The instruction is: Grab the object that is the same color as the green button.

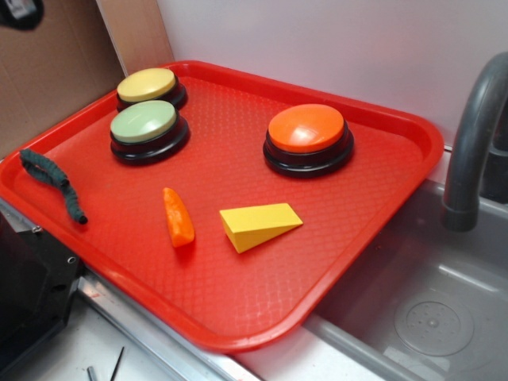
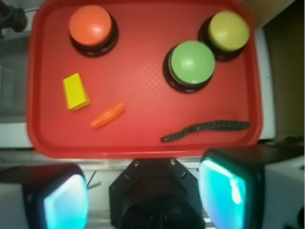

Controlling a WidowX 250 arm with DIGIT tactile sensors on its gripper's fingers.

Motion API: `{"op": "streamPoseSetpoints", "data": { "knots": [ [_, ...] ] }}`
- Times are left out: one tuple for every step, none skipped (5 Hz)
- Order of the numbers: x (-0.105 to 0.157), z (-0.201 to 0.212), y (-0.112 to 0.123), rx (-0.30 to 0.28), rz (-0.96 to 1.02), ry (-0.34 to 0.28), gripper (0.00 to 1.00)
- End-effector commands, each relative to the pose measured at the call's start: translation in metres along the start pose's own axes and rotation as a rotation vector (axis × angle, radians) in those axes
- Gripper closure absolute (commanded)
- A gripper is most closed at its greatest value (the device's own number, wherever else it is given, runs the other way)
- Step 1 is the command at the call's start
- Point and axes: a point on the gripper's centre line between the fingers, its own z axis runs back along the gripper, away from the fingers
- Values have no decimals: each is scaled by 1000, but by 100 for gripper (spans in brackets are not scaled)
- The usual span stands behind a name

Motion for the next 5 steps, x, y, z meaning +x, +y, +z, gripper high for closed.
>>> {"op": "streamPoseSetpoints", "data": {
  "knots": [
    [30, -34, 51, -20, 487, -24, 0],
    [27, -50, 71, 72, 736, -92, 0],
    [7, -80, 93, 135, 983, -114, 0],
    [7, -80, 93, 135, 983, -114, 0],
    [7, -80, 93, 135, 983, -114, 0]
  ]
}}
